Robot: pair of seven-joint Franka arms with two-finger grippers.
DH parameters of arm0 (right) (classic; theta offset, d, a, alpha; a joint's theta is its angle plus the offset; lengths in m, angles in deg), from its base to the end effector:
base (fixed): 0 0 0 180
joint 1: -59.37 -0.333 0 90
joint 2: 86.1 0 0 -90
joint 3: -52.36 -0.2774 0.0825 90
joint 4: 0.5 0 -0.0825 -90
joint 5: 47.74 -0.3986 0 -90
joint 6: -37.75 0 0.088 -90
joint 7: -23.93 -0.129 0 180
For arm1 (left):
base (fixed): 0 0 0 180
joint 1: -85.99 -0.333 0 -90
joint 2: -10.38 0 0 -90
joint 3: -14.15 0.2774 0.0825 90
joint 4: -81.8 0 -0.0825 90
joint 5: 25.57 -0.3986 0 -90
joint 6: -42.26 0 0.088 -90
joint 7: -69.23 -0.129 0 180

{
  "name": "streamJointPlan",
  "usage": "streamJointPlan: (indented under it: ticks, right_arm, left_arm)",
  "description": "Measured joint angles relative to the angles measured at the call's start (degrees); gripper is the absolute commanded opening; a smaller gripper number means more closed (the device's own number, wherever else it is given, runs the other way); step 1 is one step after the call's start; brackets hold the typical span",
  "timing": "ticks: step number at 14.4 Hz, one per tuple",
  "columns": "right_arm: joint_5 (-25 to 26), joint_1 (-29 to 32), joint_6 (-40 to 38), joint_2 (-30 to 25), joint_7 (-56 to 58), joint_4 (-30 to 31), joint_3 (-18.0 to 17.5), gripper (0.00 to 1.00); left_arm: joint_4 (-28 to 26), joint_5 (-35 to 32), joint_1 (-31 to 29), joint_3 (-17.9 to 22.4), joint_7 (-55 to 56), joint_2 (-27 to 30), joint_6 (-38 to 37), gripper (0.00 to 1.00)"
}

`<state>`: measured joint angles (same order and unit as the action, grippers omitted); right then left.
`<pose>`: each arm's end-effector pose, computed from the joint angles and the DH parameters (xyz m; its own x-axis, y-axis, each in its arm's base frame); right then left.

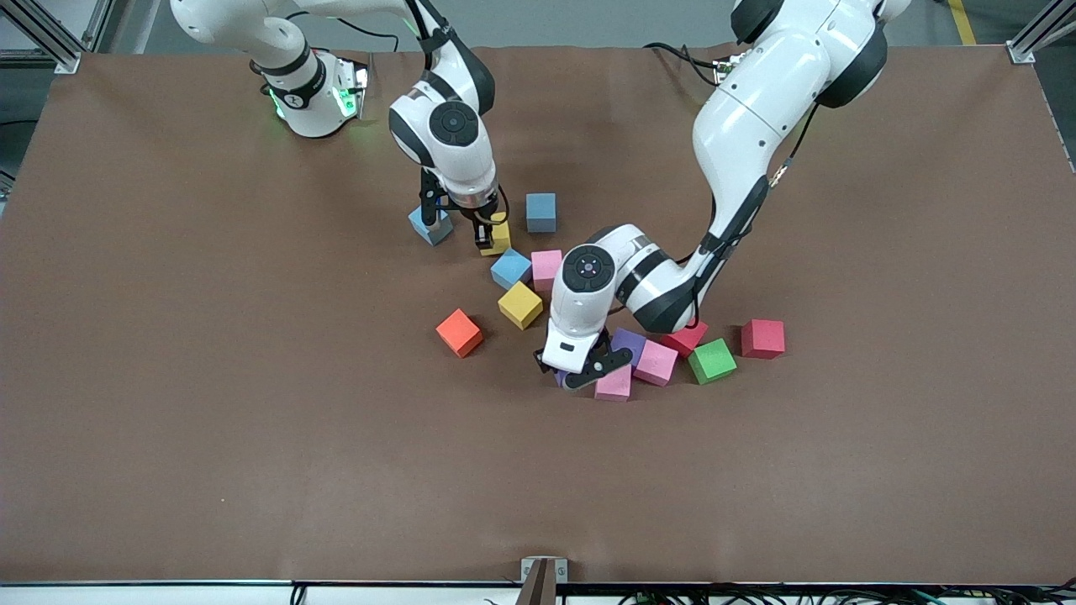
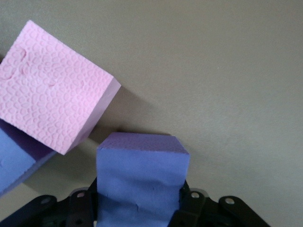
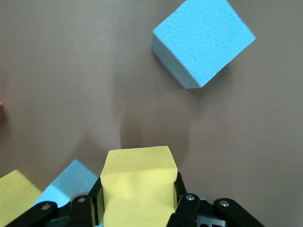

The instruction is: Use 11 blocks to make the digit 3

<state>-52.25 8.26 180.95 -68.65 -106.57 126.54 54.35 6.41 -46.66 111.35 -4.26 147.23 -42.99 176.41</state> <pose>0.3574 0.4124 0.1655 0.0880 -0.9960 -0.0118 -0.9953 -0.0884 0.0405 0.5728 -0.4704 0.1505 0.8734 0.4821 0.0692 0.4710 -0.8723 0.1313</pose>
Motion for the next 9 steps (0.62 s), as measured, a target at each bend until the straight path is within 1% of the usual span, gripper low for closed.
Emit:
streamJointPlan:
  ticks: [3,5,7,9]
  right_arm:
    - [0.0,-0.8,-0.5,0.2,-0.3,0.0,-0.3,0.0]
    - [0.0,-1.6,-0.6,0.2,-0.9,0.0,-0.5,0.0]
    - [-0.4,-2.3,-0.7,0.3,-1.5,0.1,-0.7,0.0]
    - [-1.7,-3.1,-0.7,0.4,-1.5,0.2,-0.7,0.0]
  left_arm:
    - [0.2,0.4,-0.7,0.0,4.0,1.8,-1.4,0.28]
    - [-1.2,1.0,-1.8,-0.1,7.0,4.6,-3.7,0.28]
    - [-5.2,2.1,-2.6,-0.4,13.0,8.7,-4.7,0.28]
    - [-11.3,3.4,-2.6,-0.9,22.2,14.0,-5.7,0.29]
